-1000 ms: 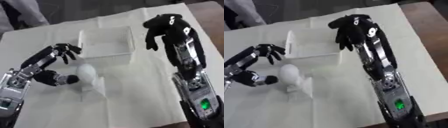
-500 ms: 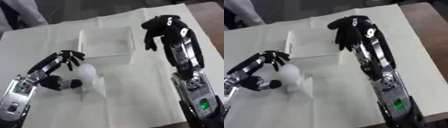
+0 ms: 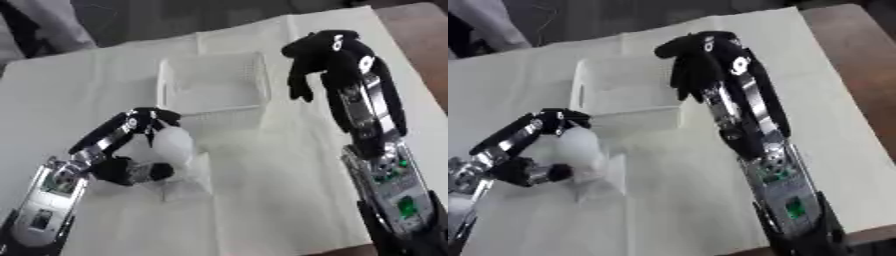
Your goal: Pick up objects on the table and place them in the box.
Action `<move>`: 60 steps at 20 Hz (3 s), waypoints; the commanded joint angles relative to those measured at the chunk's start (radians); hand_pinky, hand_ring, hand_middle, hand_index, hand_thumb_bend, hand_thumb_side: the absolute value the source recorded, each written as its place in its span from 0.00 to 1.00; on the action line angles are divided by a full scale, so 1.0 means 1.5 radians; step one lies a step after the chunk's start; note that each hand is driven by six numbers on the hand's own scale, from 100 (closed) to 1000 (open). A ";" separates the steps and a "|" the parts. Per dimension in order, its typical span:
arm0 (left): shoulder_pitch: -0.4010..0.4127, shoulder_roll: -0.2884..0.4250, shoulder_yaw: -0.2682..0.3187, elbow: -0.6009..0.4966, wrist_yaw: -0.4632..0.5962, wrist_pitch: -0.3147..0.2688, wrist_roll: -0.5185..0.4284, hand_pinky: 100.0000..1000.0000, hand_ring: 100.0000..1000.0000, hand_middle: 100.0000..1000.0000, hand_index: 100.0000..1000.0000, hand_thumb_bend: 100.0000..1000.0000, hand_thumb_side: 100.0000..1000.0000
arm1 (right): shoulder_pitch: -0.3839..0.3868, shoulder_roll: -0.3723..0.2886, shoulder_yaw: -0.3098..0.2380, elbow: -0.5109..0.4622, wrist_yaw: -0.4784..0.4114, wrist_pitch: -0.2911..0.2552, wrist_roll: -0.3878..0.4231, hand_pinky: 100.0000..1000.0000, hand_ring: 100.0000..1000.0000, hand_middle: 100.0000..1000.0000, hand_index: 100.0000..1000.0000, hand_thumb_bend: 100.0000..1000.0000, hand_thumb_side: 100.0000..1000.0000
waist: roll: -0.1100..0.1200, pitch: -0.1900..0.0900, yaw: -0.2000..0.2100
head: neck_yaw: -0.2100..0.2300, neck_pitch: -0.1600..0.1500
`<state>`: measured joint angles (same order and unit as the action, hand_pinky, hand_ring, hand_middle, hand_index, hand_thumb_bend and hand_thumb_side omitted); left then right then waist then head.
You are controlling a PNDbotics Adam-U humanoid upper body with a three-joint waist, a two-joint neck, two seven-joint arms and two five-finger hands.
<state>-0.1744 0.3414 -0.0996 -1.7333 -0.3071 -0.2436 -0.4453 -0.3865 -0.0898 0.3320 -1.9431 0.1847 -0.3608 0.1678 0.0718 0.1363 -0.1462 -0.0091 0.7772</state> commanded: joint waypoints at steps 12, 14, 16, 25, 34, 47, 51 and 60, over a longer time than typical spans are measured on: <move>0.020 -0.035 -0.025 0.030 0.030 -0.028 -0.098 0.50 0.70 0.73 0.92 0.96 0.56 | -0.001 0.004 -0.002 -0.005 0.002 -0.001 -0.002 0.00 0.21 0.31 0.65 0.00 0.89 | 0.004 -0.010 0.001 | -0.008 -0.005; 0.023 -0.042 -0.028 0.044 0.038 -0.038 -0.121 0.51 0.70 0.73 0.92 0.97 0.56 | -0.001 0.004 -0.002 -0.004 0.002 0.000 -0.001 0.00 0.21 0.31 0.65 0.00 0.89 | 0.004 -0.010 0.001 | -0.008 -0.005; 0.025 -0.047 -0.029 0.056 0.043 -0.047 -0.139 0.51 0.70 0.73 0.93 0.97 0.57 | 0.000 0.004 -0.002 -0.004 0.002 0.000 -0.001 0.00 0.21 0.30 0.65 0.00 0.89 | 0.005 -0.010 0.001 | -0.008 -0.005; 0.025 -0.072 -0.028 0.089 0.059 -0.057 -0.150 0.53 0.73 0.76 0.99 1.00 0.64 | 0.001 0.004 -0.002 -0.003 0.005 0.003 0.003 0.00 0.21 0.30 0.64 0.00 0.89 | 0.007 -0.008 0.000 | -0.009 -0.005; 0.020 -0.092 -0.041 0.110 0.048 -0.030 0.050 0.38 0.58 0.62 0.93 0.97 0.58 | 0.000 0.005 -0.002 -0.004 0.005 0.004 0.004 0.00 0.21 0.29 0.64 0.00 0.88 | 0.006 -0.008 -0.003 | -0.007 -0.005; 0.011 -0.102 -0.075 0.118 0.026 -0.018 0.084 0.28 0.45 0.44 0.67 0.93 0.40 | 0.003 0.010 -0.004 -0.003 0.006 0.005 0.004 0.00 0.20 0.28 0.63 0.00 0.88 | 0.009 -0.008 -0.008 | -0.002 -0.005; 0.004 -0.103 -0.084 0.127 0.094 0.031 0.198 0.01 0.21 0.23 0.38 0.05 0.45 | 0.005 0.011 -0.004 -0.002 0.006 0.005 0.005 0.00 0.20 0.28 0.62 0.00 0.88 | 0.009 -0.009 -0.009 | 0.001 -0.005; 0.005 -0.103 -0.087 0.119 0.184 0.073 0.300 0.00 0.00 0.00 0.15 0.00 0.36 | 0.007 0.012 -0.005 0.000 0.008 0.005 0.005 0.00 0.20 0.27 0.62 0.00 0.88 | 0.009 -0.008 -0.008 | 0.000 -0.005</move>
<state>-0.1583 0.1825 -0.2349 -1.5316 -0.0493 -0.1354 -0.0118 -0.3693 -0.0801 0.3282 -1.9365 0.1943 -0.3538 0.1754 0.0894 0.1344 -0.1592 -0.0157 0.7772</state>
